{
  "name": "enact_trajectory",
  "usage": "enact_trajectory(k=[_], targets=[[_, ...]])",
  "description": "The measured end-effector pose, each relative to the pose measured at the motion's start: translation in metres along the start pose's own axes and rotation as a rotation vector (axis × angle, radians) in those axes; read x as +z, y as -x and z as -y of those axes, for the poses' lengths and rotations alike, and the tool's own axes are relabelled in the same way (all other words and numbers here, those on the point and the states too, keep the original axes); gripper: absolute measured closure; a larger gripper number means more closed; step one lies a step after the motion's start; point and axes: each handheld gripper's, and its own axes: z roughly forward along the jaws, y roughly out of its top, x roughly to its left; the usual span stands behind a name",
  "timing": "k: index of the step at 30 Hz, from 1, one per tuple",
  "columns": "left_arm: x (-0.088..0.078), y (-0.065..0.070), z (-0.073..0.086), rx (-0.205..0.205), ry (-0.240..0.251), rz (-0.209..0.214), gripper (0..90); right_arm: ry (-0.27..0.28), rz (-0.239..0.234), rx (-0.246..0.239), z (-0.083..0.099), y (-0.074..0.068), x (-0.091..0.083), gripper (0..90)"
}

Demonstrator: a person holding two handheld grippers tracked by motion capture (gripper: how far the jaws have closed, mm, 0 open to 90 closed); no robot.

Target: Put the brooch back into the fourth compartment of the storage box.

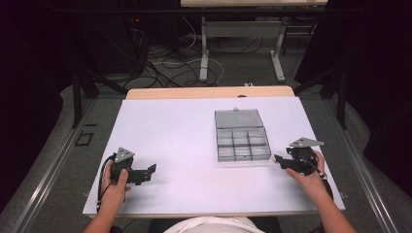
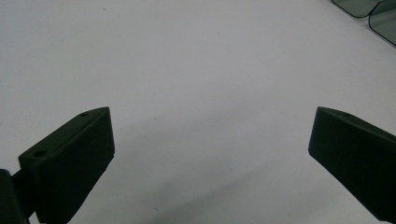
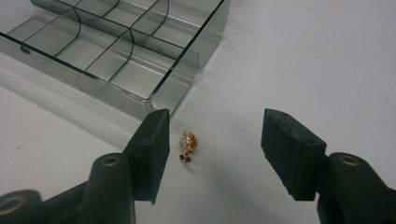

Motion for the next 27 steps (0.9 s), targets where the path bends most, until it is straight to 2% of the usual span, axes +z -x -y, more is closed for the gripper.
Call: enact_trajectory(k=[1,5,6,12,19,21,27], targets=[[0.001,0.0,0.0,0.0,0.002,0.0,0.5,-0.007,-0.018,0.016,-0.001,-0.001,0.001,46.5],[0.001,0.0,0.0,0.002,-0.004,0.004,0.5,-0.018,-0.019,0.02,-0.001,-0.001,0.002,50.9],[0.001,0.0,0.0,0.002,-0.005,0.005,0.5,-0.017,-0.031,0.024,0.0,-0.001,0.004,54.1],[0.002,0.0,0.0,0.004,-0.006,0.006,0.5,-0.034,-0.033,0.117,0.0,0.001,0.009,59.5],[0.001,0.0,0.001,0.01,-0.01,0.002,0.5,-0.049,-0.052,0.183,0.0,0.004,0.012,66.2],[0.001,0.001,0.001,-0.002,0.002,0.0,0.5,-0.053,-0.053,0.188,-0.001,0.004,0.013,66.7],[-0.001,0.0,0.003,-0.007,-0.001,-0.006,0.5,-0.084,-0.07,0.212,0.0,0.006,0.02,69.7]])
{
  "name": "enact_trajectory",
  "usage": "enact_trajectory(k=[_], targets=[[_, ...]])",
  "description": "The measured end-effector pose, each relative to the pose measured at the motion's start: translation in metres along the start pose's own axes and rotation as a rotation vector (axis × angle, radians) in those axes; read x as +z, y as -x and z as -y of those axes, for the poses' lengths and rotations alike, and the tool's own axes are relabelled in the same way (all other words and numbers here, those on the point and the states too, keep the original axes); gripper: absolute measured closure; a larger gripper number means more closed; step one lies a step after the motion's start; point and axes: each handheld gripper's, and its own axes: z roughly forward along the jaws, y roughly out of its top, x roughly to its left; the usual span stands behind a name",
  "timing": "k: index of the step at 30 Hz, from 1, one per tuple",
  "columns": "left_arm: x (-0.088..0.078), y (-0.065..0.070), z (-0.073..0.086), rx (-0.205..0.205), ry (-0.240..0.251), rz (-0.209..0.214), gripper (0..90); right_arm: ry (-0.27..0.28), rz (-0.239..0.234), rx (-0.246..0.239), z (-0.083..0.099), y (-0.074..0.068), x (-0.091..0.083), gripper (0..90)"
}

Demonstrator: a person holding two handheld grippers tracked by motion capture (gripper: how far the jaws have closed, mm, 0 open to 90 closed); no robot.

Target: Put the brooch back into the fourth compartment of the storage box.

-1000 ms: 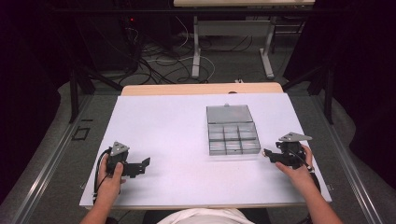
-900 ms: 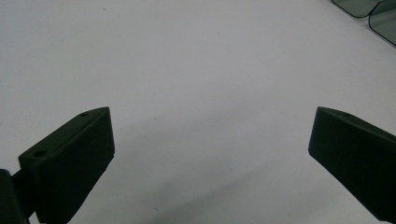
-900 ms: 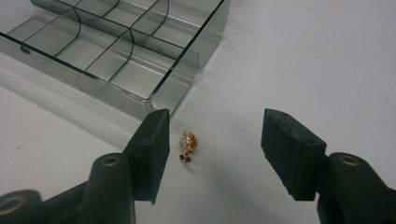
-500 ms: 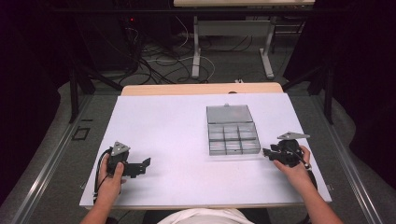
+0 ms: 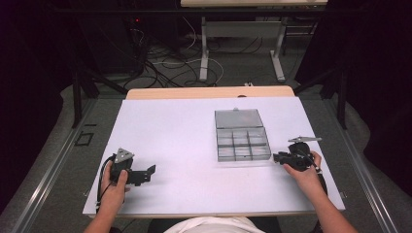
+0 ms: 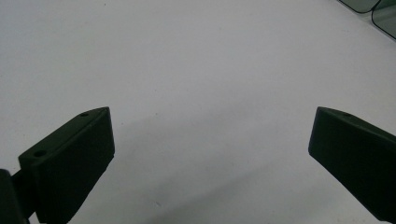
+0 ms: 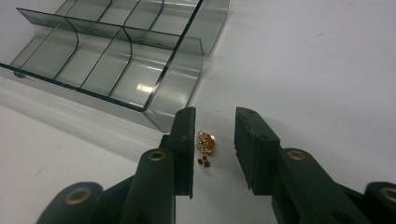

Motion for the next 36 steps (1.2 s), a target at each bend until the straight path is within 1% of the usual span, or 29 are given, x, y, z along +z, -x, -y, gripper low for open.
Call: enact_trajectory(k=[1,3,6,9,10,15,19,20,25,36], targets=[[-0.0008,-0.0004,-0.0001,0.003,-0.006,0.001,0.5,-0.016,-0.004,0.015,0.0001,-0.0006,0.0001,70.1],[-0.0013,-0.0009,0.0003,0.008,-0.008,-0.001,0.5,-0.023,-0.008,0.022,0.0001,-0.0003,0.0014,70.6],[-0.0013,-0.0008,0.0008,0.005,-0.003,-0.002,0.5,-0.028,-0.009,0.022,0.0001,0.0003,0.0021,71.5],[-0.0014,-0.0008,0.001,0.004,-0.003,-0.004,0.5,-0.034,-0.016,0.01,0.0002,0.0007,0.003,72.6],[-0.0014,-0.0009,0.001,0.004,-0.003,-0.003,0.5,-0.043,-0.016,0.022,0.0002,-0.0012,0.0034,73.5],[-0.0013,-0.0008,0.0003,0.01,-0.01,0.001,0.5,-0.051,-0.016,0.002,0.0009,-0.0021,0.0044,76.3],[-0.0007,-0.0002,0.0001,0.003,-0.006,0.003,0.5,-0.054,-0.012,-0.012,0.0014,-0.0035,0.0048,78.6],[-0.0007,-0.0002,0.0001,0.003,-0.006,0.003,0.5,-0.055,-0.011,-0.003,0.0013,-0.0048,0.0051,79.2],[-0.0008,-0.0003,0.0002,0.004,-0.006,0.002,0.5,-0.056,-0.014,-0.023,0.0009,-0.006,0.006,80.3],[-0.0005,-0.0001,0.0002,0.003,-0.007,0.005,0.5,-0.058,-0.016,-0.019,0.0009,-0.0061,0.0058,80.4]])
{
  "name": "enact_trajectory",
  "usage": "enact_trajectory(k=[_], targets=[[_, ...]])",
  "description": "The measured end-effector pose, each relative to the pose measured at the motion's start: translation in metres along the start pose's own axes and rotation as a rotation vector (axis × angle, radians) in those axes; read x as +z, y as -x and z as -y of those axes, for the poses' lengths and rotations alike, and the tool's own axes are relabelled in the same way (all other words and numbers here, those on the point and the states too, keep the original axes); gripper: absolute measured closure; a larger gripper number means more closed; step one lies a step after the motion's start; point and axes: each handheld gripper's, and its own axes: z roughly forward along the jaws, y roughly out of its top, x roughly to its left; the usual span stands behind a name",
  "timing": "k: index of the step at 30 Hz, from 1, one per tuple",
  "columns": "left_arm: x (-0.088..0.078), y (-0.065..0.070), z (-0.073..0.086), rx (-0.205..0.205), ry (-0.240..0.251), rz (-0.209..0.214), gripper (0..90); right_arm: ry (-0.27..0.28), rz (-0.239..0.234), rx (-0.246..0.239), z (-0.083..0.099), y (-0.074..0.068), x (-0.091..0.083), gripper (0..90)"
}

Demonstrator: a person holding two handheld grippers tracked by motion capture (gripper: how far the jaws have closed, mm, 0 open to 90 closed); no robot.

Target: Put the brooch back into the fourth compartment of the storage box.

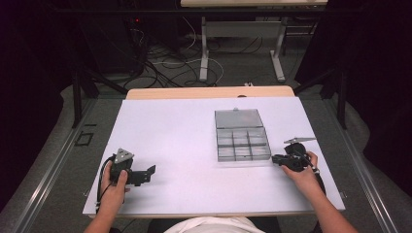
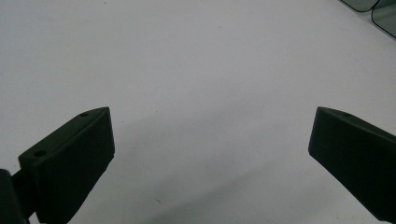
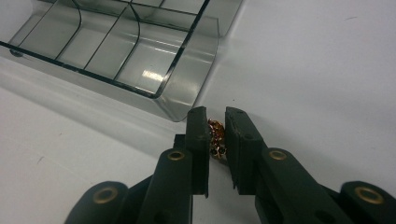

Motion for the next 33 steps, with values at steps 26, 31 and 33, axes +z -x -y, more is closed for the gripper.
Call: enact_trajectory(k=[26,31,33], targets=[[-0.0003,-0.0001,-0.0001,-0.003,0.003,0.002,0.5,0.028,-0.001,0.016,-0.0006,0.0023,-0.0065,80.5],[-0.0002,-0.0004,0.0002,-0.006,0.008,0.002,0.5,0.032,-0.007,0.017,-0.0008,0.0028,-0.0087,80.5],[-0.0004,-0.0005,0.0,-0.006,0.003,0.003,0.5,0.04,-0.005,0.013,-0.0009,0.0033,-0.0088,80.5]])
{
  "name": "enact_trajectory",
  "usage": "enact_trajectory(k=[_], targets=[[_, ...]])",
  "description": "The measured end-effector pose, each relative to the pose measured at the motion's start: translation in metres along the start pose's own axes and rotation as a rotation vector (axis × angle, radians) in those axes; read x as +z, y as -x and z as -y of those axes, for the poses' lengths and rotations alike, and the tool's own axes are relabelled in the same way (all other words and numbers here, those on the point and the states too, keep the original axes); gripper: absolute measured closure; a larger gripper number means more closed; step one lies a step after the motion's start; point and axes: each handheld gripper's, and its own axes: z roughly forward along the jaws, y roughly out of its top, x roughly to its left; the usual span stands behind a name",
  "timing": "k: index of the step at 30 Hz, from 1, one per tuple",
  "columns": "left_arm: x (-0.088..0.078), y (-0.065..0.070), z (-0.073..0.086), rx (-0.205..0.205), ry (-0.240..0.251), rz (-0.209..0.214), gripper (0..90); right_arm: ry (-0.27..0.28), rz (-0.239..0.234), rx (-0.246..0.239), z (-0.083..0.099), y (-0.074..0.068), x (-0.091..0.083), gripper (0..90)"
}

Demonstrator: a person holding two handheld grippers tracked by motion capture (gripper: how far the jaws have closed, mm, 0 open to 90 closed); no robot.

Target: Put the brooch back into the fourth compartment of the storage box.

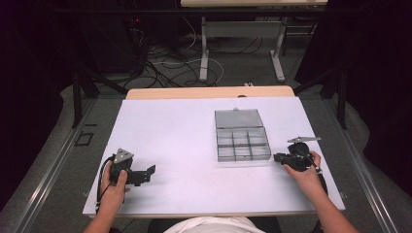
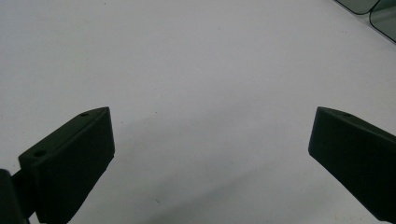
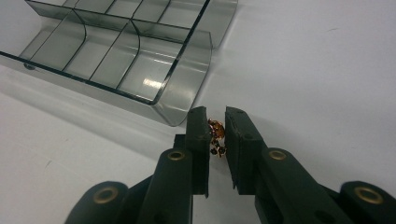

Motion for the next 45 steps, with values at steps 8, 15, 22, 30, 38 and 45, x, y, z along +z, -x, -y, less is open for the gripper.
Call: enact_trajectory(k=[8,15,22,30,38,45], targets=[[0.0,0.0,0.0,0.001,0.006,-0.001,0.5,0.006,-0.004,0.014,0.0,0.0,-0.004,80.6],[0.0,0.001,0.0,0.0,0.009,-0.003,0.5,0.019,-0.004,-0.003,-0.001,-0.001,-0.006,80.6],[0.0,0.001,0.0,0.0,0.01,-0.004,0.5,0.032,-0.008,-0.005,-0.002,-0.001,-0.009,80.6],[0.0,0.001,0.0,0.002,0.01,-0.002,0.5,0.052,-0.014,-0.006,-0.003,-0.001,-0.013,80.6],[-0.001,0.001,0.0,0.003,0.01,0.0,0.5,0.065,-0.017,-0.001,-0.005,-0.001,-0.019,80.6],[-0.002,0.001,0.0,0.0,0.012,0.001,0.5,0.077,-0.014,0.001,-0.005,-0.001,-0.023,80.6]])
